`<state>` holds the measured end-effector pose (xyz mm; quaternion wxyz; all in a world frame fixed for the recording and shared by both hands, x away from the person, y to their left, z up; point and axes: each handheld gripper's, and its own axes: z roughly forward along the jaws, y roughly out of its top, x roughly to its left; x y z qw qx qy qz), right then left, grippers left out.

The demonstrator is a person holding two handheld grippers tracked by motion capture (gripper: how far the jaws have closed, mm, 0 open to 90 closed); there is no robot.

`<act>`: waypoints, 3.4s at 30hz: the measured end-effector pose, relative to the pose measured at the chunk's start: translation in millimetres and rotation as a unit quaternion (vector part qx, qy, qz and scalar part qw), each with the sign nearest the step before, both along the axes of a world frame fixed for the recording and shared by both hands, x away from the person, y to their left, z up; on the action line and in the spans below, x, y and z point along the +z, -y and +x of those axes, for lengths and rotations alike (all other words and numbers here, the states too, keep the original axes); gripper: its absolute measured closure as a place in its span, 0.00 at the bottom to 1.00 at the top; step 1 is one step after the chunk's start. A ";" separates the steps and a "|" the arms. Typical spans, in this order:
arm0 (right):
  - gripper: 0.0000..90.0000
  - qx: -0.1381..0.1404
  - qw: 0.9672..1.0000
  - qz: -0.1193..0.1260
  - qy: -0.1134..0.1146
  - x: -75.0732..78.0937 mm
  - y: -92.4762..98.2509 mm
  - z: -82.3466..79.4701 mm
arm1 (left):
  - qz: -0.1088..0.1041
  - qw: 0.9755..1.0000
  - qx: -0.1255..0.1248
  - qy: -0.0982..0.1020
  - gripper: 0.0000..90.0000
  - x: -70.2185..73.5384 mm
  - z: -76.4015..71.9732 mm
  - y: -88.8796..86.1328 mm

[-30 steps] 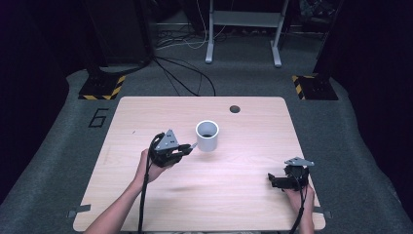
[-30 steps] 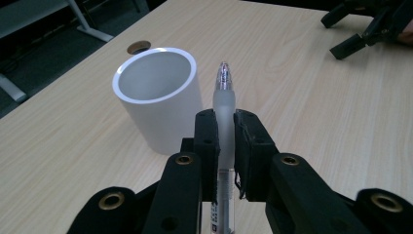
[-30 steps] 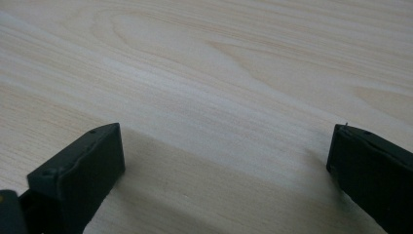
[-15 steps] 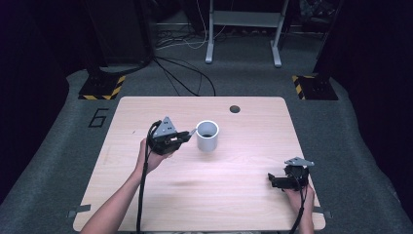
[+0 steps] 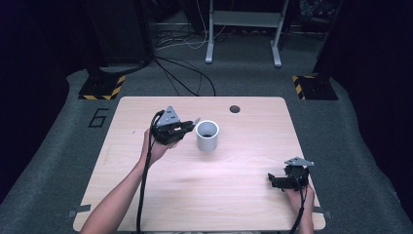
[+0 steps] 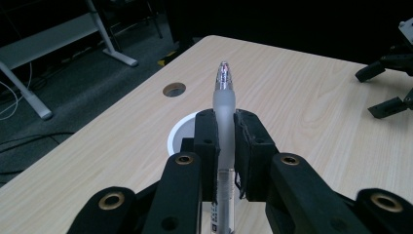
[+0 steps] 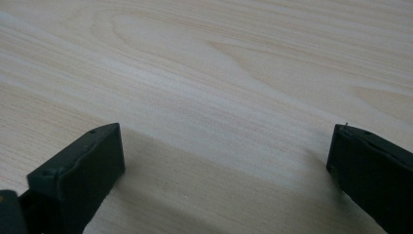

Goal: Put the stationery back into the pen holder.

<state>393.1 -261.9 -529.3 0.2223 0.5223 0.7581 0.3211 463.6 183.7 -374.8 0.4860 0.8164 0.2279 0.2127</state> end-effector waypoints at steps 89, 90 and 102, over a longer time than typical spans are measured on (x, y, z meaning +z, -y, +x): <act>0.00 -0.003 1.000 0.002 -0.002 0.2 -1.0 0.4 | -0.154 0.987 0.044 0.002 0.89 -46.8 93.0 63.5; 0.00 -0.003 1.000 0.002 -0.002 0.2 -1.0 0.4 | -0.154 0.987 0.045 -0.004 0.89 -49.5 93.0 63.8; 0.00 -0.004 1.000 0.003 -0.002 0.2 -1.1 0.3 | -0.119 0.991 0.047 -0.034 0.89 -70.3 95.0 63.1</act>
